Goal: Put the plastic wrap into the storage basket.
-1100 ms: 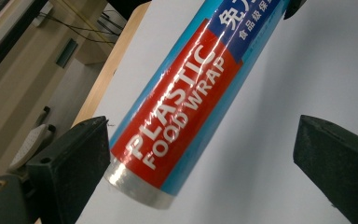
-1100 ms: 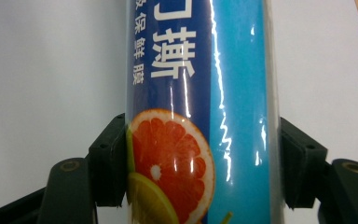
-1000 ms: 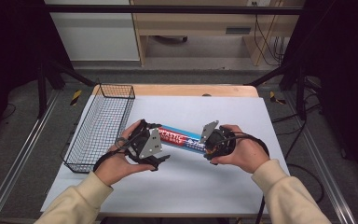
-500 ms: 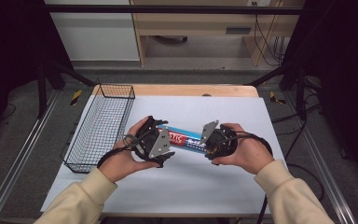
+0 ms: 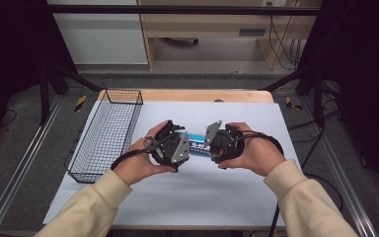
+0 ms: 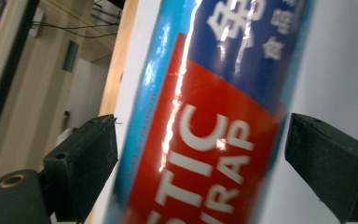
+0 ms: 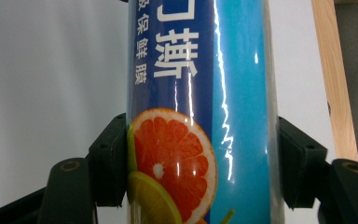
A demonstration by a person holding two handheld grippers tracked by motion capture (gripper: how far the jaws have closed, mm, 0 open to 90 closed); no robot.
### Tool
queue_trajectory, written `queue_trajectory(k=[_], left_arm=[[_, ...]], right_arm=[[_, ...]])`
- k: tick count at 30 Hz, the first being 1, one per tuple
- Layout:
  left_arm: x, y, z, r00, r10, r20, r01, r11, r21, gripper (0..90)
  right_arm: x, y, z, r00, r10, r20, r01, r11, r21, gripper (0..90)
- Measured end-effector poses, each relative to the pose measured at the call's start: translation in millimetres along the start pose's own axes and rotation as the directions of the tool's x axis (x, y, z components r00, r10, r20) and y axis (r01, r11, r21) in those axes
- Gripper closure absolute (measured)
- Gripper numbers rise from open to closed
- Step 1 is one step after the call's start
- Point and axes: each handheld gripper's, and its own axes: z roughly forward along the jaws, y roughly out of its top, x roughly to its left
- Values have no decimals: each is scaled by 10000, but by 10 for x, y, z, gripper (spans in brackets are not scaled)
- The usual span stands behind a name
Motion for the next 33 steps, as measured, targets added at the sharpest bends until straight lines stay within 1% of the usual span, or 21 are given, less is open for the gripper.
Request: queue_trajectory(k=[3, 4, 5, 6, 7, 8, 9, 10, 11, 14, 16, 17, 18, 19, 20, 23, 24, 26, 29, 30, 33], left_arm=[[4, 6, -7, 10000, -2, -55, 2, 10000, 21, 127], [-7, 9, -2, 10000, -14, -48, 14, 10000, -62, 130], [-12, 13, -3, 9999, 1, 129, 0, 10000, -39, 141], [-18, 14, 1, 9999, 61, 133, -61, 10000, -25, 157], [-7, 19, -4, 9993, 351, 158, -355, 9991, 241, 163], [-10, 23, -3, 9988, 461, 165, -467, 9981, 394, 171], [-10, 23, -3, 9988, 461, 165, -467, 9981, 394, 191], [-8, 22, 1, 9984, 530, 221, -540, 9974, 487, 191], [-4, 15, 7, 9990, 338, 291, -351, 9984, 452, 210], [-3, 15, 5, 9990, 325, 323, -340, 9983, 479, 226], [-2, 17, 8, 9988, 238, 418, -261, 9980, 572, 245], [0, 20, 9, 9990, 249, 372, -273, 9975, 646, 242], [-21, 18, 29, 9991, 111, 418, -133, 9984, 541, 249], [-21, 18, 29, 9991, 111, 418, -133, 9984, 541, 260], [-30, 6, 41, 9988, 6, 483, -31, 9986, 519, 260], [-44, -7, 42, 9984, 35, 565, -62, 9988, 480, 273], [-60, -12, 44, 9986, 14, 530, -42, 9986, 525, 275], [-64, -14, 48, 9984, -15, 563, -18, 9983, 586, 275], [-66, -22, 55, 9985, -30, 546, -2, 9983, 585, 273], [-68, -27, 59, 9980, -68, 626, 31, 9982, 598, 274], [-67, -32, 67, 9976, -109, 687, 65, 9979, 650, 271]], right_arm=[[14, 28, -6, 9999, -158, -27, 158, 9999, 6, 320], [38, 59, -18, 9995, -299, -62, 300, 9995, 30, 320], [41, 69, -21, 9993, -359, -94, 359, 9994, 1, 320], [51, 80, -29, 9993, -362, -92, 362, 9993, -1, 320], [57, 90, -36, 9992, -378, -159, 378, 9993, -32, 320], [62, 103, -44, 9988, -474, -134, 474, 9989, -38, 320], [62, 103, -44, 9988, -474, -134, 474, 9989, -38, 320], [70, 119, -53, 9987, -505, -110, 505, 9987, -10, 321], [79, 139, -60, 9981, -615, -54, 615, 9981, 29, 321], [76, 144, -62, 9979, -650, -59, 651, 9979, 27, 321], [76, 146, -60, 9978, -659, -46, 659, 9978, 13, 321], [78, 150, -58, 9979, -644, -43, 644, 9979, 39, 321], [84, 155, -54, 9981, -610, -34, 610, 9981, 73, 321], [84, 155, -54, 9981, -610, -34, 610, 9981, 73, 321], [89, 160, -43, 9977, -683, -8, 683, 9976, 61, 321], [102, 165, -38, 9978, -665, -29, 666, 9977, 149, 321], [109, 167, -26, 9973, -737, -63, 738, 9972, 145, 321], [114, 166, -14, 9974, -717, -100, 718, 9973, 124, 321], [114, 163, 0, 9968, -793, -61, 793, 9968, 46, 321], [121, 168, -1, 9972, -751, -53, 751, 9971, 126, 322], [133, 172, 3, 9969, -792, -14, 792, 9968, 111, 322]])
